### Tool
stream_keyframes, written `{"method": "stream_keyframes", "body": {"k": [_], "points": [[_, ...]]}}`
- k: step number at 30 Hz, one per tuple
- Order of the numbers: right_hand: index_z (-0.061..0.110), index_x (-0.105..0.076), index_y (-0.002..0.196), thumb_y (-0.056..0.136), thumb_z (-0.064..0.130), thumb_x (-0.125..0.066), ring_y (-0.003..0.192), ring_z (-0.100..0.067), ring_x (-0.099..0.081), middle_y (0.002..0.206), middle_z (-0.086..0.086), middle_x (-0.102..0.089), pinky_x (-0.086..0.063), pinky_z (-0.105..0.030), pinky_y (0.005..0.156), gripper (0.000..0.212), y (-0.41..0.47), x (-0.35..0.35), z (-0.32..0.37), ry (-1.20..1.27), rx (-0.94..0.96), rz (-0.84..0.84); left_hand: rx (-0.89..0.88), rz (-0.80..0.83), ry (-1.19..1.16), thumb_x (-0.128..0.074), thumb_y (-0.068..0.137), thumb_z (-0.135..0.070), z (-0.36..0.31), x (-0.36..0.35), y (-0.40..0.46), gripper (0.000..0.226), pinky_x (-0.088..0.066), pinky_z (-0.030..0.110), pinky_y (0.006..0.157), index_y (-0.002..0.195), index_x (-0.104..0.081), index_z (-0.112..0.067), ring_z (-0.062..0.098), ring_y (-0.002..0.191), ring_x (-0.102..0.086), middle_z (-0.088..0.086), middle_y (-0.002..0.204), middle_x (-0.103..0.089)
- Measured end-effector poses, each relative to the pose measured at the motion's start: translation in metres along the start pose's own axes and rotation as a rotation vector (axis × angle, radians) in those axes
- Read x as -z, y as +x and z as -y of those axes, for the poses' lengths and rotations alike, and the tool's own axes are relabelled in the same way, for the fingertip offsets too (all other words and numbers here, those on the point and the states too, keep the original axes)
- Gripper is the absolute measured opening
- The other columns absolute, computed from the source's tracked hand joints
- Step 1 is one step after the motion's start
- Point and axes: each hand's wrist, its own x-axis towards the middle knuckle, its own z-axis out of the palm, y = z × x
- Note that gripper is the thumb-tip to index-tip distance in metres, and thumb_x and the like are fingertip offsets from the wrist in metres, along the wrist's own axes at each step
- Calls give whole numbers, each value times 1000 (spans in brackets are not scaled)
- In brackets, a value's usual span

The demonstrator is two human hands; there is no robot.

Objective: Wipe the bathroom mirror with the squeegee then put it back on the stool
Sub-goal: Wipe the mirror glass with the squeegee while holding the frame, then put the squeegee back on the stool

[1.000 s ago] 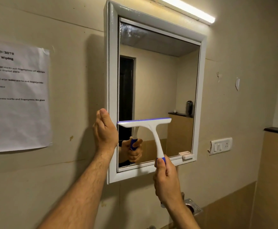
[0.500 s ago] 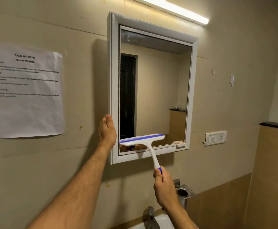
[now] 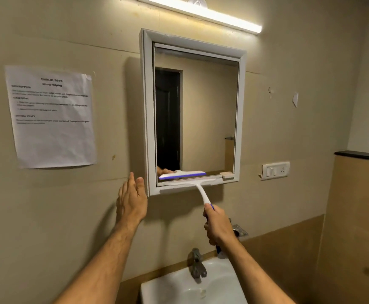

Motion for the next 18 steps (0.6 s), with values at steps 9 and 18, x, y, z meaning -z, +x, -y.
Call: {"method": "stream_keyframes", "body": {"k": [9,18], "points": [[16,-49,75,90,36,-44,33,-12,-26,47,2,-35,-22,-19,40,25,-68,-15,-50,91,-68,21,3,138,234,-10,92,-60,60,59,-106,72,-12,39,112,149,-21,-19,19,140,-15,2,154,-24],[13,-57,85,84,27,-39,42,-14,-36,57,-4,-46,-27,-24,42,23,-181,-82,-158,155,-222,105,64,309,450,-11,92,-63,159,122,-258,70,-13,42,112,150,-16,-24,14,142,-9,-3,155,-18]]}}
